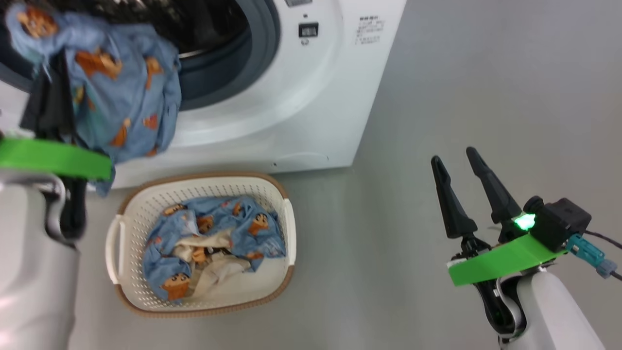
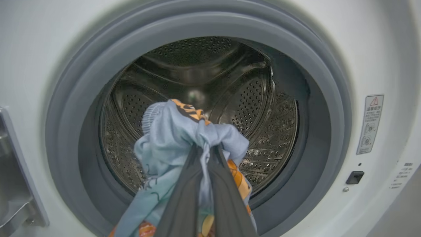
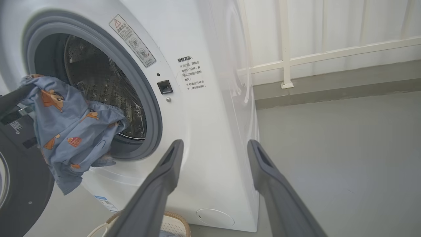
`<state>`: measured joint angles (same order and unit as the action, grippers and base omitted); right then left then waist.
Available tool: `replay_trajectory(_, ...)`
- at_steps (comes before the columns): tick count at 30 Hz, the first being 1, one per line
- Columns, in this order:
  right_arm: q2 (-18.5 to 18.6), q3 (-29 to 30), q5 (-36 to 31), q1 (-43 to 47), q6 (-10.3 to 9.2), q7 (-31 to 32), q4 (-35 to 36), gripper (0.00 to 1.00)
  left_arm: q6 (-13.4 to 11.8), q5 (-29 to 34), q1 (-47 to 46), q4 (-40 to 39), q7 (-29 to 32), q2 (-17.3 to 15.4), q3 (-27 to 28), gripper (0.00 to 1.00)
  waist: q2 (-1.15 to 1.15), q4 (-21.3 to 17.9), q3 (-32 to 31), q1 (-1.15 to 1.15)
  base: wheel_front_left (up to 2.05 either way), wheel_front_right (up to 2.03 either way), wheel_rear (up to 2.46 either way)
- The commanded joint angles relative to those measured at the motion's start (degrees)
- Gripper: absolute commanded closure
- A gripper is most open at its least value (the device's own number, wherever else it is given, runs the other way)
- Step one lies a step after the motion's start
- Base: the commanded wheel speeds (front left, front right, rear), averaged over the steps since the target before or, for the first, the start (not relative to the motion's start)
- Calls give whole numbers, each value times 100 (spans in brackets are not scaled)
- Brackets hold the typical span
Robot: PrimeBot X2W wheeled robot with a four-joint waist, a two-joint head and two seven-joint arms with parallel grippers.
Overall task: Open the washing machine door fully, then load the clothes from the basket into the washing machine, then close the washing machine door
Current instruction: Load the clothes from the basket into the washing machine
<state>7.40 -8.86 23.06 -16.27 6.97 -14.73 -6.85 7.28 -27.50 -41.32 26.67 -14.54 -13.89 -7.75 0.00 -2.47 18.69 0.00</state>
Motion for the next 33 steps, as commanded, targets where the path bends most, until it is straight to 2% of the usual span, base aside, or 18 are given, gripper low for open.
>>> replay_trajectory(1,-47,-129,-81,-143,52,-27,191,0,19,-66,-432,54,-46,-321,69,100,0,-311,692,0,0,0,0)
replay_trajectory(8,-212,-98,-144,-369,52,-27,344,0,20,-317,-1657,782,-46,-649,-340,100,0,-649,1478,0,0,0,0)
replay_trajectory(16,-352,151,-173,-472,52,-27,567,0,20,-397,-2553,1351,-46,-974,-721,100,0,-940,2124,0,0,0,0)
replay_trajectory(25,-433,-20,-159,-588,52,-27,630,0,20,-258,-3407,1910,-46,-1145,-932,100,0,-1222,2446,0,0,0,0)
replay_trajectory(30,-446,-19,-144,-567,52,-27,625,0,20,-60,-3813,1913,-46,-1220,-943,100,0,-1325,2520,0,0,0,0)
replay_trajectory(33,-449,-18,-115,-571,52,-27,641,0,-9,219,-4020,1422,-46,-1234,-634,100,0,-1363,2561,0,0,0,0)
